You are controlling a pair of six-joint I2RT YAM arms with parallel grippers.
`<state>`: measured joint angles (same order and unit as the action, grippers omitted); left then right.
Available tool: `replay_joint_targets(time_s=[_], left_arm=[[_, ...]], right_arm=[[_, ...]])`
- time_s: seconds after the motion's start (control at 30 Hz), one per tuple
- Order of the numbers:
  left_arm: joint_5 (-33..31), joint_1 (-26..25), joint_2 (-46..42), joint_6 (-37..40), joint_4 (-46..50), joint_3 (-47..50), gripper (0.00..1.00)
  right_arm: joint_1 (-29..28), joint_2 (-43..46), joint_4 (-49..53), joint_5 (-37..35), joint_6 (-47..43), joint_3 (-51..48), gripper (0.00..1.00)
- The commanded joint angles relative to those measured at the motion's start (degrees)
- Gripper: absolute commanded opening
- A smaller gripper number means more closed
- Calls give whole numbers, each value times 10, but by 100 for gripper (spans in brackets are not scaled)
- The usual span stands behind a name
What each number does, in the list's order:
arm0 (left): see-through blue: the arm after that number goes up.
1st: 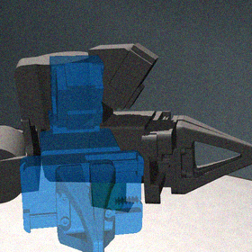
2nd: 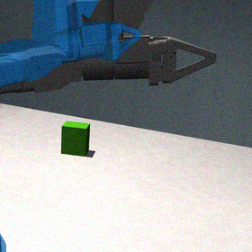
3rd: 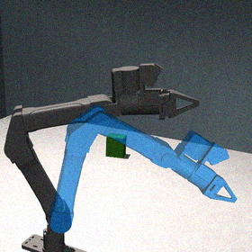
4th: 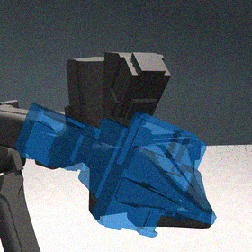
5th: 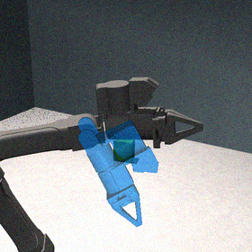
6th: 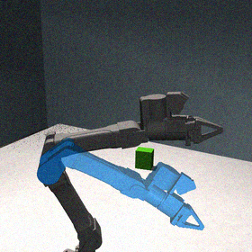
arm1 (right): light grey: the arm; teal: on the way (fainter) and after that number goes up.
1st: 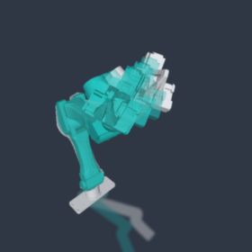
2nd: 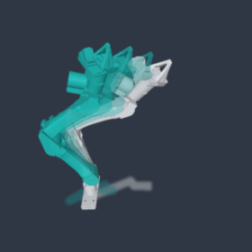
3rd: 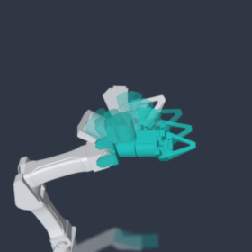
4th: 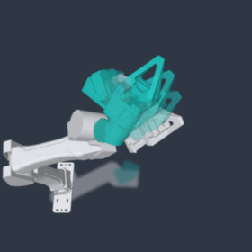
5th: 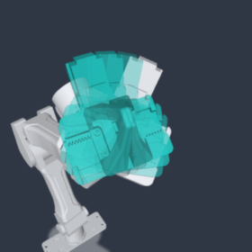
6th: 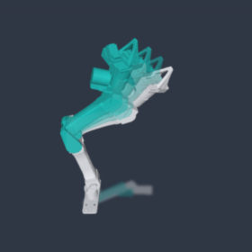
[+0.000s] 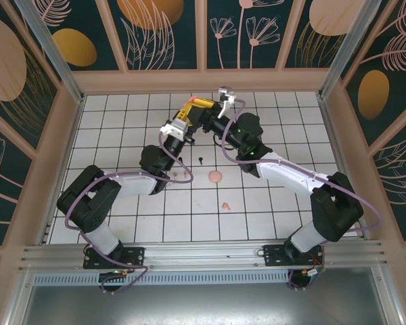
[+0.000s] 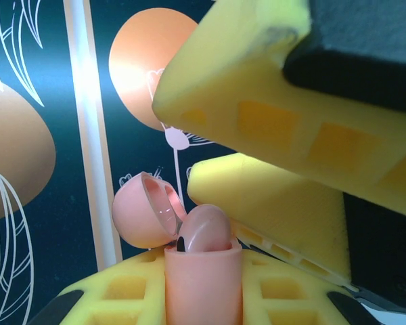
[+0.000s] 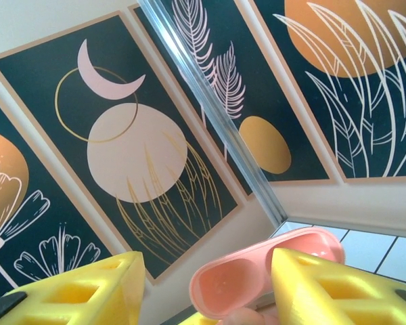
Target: Insert the wireless bluetooth earbuds into the charging case
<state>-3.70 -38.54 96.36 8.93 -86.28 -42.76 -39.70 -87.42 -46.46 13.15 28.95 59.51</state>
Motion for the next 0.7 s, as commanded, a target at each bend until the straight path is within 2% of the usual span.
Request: replay_joint_targets(time_s=[0.0, 0.33, 0.67], left_arm=[[26, -6, -32, -19, -133, -19, 0], [27, -6, -36, -29, -134, -9, 0], [19, -5, -61, -43, -131, 33, 0]], right_arm=[[11, -2, 50, -9, 18, -10, 55], [29, 12, 47, 9, 46, 14, 68], [37, 133, 124, 4, 36, 3, 74]])
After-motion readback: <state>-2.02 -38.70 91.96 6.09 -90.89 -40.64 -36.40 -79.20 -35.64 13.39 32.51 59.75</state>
